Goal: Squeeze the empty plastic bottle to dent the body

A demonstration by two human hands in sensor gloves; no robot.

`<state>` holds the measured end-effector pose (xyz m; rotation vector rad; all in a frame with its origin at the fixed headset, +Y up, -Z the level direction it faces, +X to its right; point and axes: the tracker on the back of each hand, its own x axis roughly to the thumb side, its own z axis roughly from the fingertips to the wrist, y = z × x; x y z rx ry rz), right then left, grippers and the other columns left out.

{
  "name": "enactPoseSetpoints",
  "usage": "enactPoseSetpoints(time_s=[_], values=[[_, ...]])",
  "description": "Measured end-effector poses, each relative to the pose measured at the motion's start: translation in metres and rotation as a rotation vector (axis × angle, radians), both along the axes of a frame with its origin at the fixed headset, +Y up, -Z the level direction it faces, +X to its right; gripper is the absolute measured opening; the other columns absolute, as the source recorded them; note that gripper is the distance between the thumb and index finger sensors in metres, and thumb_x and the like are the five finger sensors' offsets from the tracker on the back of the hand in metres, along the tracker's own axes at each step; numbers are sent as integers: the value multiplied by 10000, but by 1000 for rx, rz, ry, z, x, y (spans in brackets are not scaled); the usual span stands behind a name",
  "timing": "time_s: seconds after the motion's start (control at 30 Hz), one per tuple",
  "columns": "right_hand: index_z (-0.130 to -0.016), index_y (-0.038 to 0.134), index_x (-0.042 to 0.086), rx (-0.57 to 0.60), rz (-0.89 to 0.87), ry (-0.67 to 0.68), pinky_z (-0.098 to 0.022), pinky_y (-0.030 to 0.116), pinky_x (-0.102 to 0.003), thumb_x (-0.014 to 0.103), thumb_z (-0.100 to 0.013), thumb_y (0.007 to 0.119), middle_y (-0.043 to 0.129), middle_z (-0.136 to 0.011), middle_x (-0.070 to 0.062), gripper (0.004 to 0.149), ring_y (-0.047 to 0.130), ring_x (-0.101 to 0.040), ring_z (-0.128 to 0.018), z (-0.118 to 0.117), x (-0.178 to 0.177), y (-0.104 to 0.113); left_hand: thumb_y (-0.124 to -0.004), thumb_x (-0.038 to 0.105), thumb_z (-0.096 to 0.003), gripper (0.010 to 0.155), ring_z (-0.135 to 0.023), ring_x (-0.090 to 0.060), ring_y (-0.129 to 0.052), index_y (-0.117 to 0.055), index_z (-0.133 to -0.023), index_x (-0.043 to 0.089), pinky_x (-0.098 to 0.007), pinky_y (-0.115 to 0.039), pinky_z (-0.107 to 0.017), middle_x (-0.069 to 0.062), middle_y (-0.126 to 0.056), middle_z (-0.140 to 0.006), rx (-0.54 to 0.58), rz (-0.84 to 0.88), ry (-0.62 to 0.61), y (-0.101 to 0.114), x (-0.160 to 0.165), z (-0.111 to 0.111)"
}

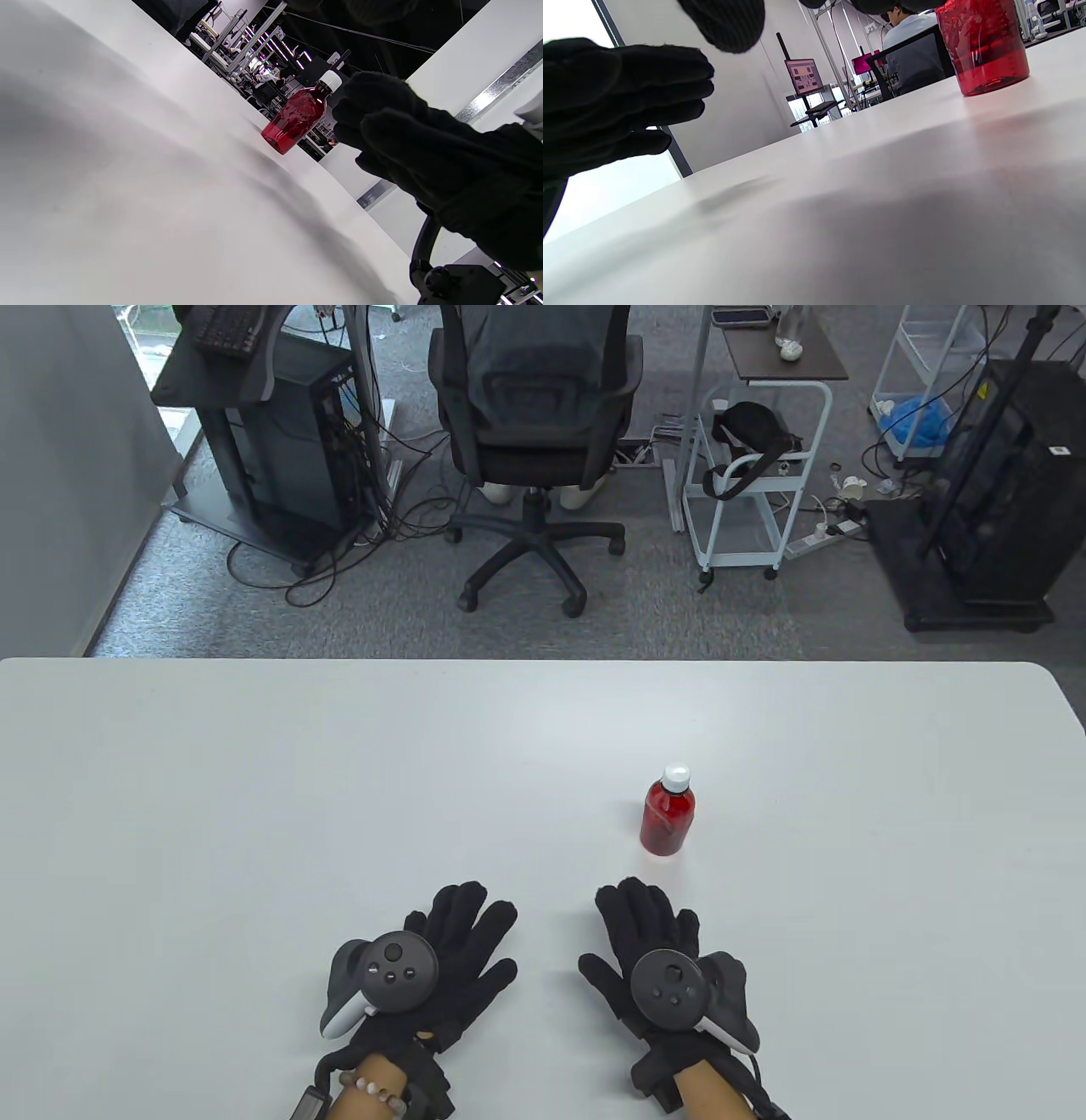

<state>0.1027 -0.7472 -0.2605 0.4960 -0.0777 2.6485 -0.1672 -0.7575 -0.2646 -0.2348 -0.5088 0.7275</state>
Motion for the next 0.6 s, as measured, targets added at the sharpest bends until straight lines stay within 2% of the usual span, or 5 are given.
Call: enactPoseSetpoints(time_s=[0.33,0.6], values=[[-1178,342,24,-75,-39,30,-643,360,-812,434,-628,684,339,-1194,-320,767,415,-584,-1041,-2,-2,-4,-556,543,-650,676,-1115,-381,-1,-301,-1195,235,-668,-5,-663,-120,-45,-1211,-13,18,30,1,-6,-1],[-1177,353,20,-93,-63,23,-638,364,-815,433,-629,683,350,-1192,-322,762,423,-586,-1038,-2,2,-4,-556,543,-650,676,-1117,-388,-12,-307,-1196,231,-671,-10,-663,-130,-58,-1214,-23,28,32,1,-8,-2]])
